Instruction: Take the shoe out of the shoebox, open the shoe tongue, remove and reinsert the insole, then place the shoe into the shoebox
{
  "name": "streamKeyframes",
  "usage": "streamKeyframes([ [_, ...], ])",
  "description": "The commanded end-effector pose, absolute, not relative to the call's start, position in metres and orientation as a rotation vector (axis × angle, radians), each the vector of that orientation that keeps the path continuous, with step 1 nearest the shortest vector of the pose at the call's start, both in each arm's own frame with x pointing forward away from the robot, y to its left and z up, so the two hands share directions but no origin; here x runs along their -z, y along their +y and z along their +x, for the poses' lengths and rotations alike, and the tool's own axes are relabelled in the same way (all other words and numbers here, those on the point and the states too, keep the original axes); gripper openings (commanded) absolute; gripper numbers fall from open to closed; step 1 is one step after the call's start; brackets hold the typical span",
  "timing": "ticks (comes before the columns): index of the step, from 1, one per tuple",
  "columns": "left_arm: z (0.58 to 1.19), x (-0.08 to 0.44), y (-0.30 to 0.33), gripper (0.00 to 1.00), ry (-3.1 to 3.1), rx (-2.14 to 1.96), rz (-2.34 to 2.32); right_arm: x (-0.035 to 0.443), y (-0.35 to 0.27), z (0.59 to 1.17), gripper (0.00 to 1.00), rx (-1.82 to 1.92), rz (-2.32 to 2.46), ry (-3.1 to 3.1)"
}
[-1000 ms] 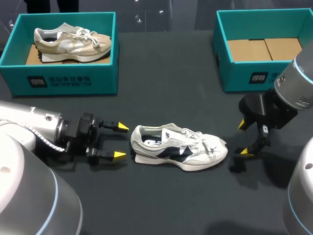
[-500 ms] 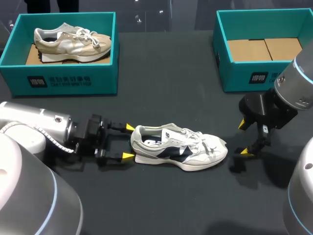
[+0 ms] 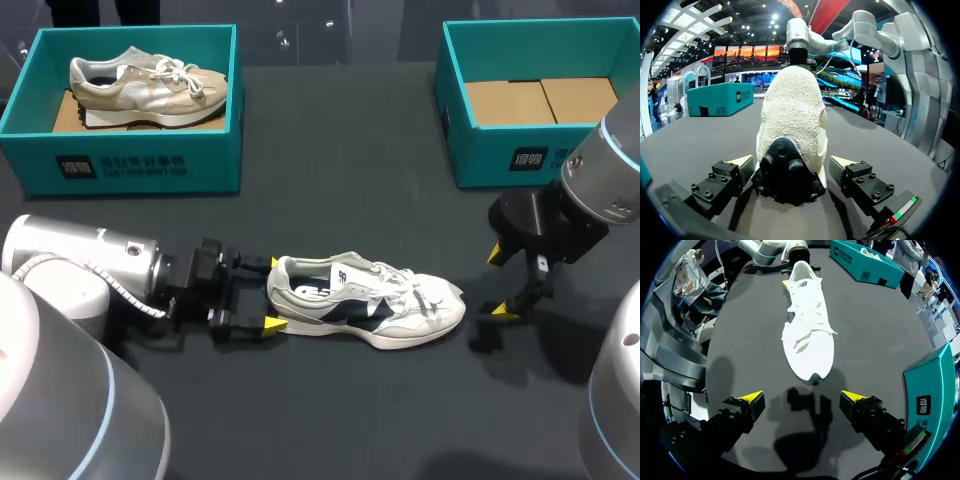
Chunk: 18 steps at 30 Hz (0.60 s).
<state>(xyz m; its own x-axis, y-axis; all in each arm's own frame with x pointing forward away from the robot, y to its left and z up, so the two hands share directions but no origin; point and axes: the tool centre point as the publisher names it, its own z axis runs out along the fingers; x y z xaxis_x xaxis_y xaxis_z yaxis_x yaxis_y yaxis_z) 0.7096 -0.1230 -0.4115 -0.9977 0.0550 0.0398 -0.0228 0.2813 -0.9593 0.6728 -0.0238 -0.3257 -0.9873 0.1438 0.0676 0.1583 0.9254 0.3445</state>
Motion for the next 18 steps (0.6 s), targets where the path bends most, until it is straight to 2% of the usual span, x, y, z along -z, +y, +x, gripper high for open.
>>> streamKeyframes([
  [1, 0.707, 0.413, -0.130, 1.00, -2.464, -1.846, -0.032, 0.326, -0.024, 0.671, 1.00, 0.548, -0.239, -3.045],
  [18, 0.710, 0.414, -0.152, 1.00, -2.471, -1.850, -0.044, 0.326, -0.024, 0.671, 1.00, 0.548, -0.239, -3.045],
])
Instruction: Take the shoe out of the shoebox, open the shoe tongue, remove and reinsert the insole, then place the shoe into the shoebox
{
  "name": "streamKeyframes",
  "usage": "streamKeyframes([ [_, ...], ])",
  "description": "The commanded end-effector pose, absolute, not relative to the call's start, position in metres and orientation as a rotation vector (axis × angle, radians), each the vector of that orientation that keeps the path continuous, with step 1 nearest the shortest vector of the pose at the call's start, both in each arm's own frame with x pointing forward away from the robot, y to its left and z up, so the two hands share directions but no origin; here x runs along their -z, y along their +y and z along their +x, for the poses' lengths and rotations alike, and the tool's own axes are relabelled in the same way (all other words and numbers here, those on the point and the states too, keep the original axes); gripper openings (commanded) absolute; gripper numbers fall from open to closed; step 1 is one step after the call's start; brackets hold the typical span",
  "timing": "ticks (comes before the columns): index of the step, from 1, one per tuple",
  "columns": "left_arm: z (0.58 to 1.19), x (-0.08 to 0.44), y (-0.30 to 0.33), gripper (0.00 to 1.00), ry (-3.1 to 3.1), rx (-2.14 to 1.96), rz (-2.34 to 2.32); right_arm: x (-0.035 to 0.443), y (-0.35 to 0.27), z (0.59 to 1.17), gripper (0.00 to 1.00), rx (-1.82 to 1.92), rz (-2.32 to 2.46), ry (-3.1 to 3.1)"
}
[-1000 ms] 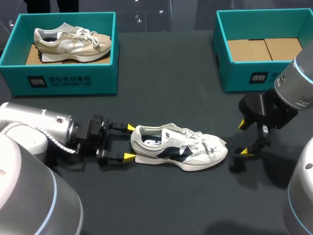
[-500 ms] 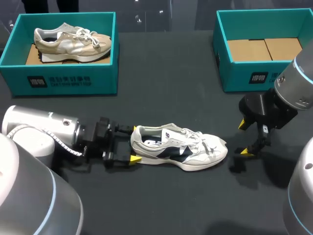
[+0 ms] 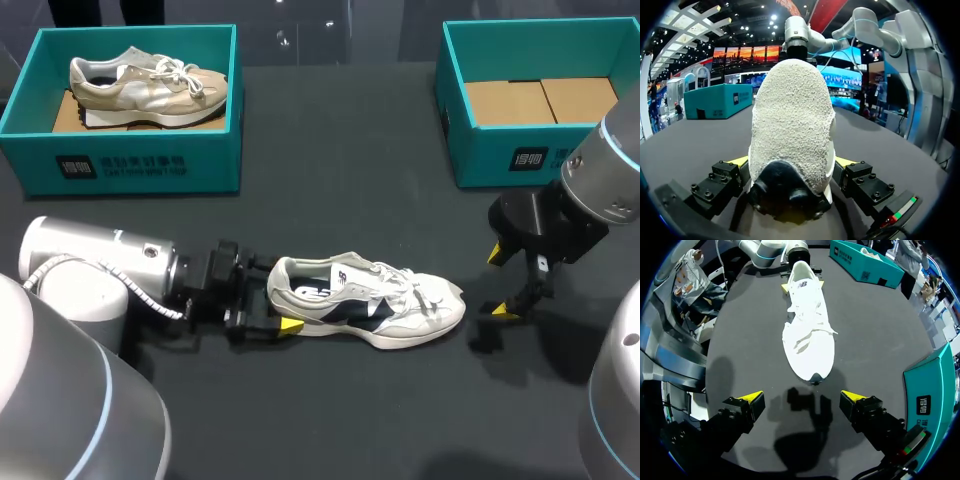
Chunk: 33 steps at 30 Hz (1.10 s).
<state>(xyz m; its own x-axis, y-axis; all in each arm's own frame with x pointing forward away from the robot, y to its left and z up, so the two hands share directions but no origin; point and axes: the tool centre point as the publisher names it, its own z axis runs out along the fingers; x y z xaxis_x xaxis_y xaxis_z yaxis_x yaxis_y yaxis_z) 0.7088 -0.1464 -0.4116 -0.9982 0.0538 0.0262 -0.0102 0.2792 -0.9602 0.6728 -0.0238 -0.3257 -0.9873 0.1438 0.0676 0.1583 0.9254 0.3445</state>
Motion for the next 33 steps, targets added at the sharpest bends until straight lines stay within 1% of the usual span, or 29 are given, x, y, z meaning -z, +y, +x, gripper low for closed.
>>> streamKeyframes([
  [1, 0.7101, 0.4142, -0.1529, 1.00, -2.469, -1.851, -0.046, 0.3261, -0.0238, 0.6714, 1.00, 0.548, -0.239, -3.045],
  [9, 0.7095, 0.4130, -0.1569, 1.00, -2.455, -1.861, -0.058, 0.3261, -0.0238, 0.6714, 1.00, 0.548, -0.239, -3.045],
  [10, 0.7096, 0.4131, -0.1574, 0.49, -2.456, -1.861, -0.057, 0.3261, -0.0238, 0.6714, 1.00, 0.548, -0.239, -3.045],
  [11, 0.7098, 0.4133, -0.1579, 0.20, -2.457, -1.861, -0.056, 0.3261, -0.0238, 0.6714, 1.00, 0.548, -0.239, -3.045],
  [12, 0.7099, 0.4135, -0.1583, 0.00, -2.456, -1.862, -0.055, 0.3261, -0.0238, 0.6714, 1.00, 0.548, -0.239, -3.045],
  [33, 0.7109, 0.4134, -0.1573, 0.00, -2.456, -1.900, -0.020, 0.3261, -0.0238, 0.6714, 1.00, 0.548, -0.239, -3.045],
])
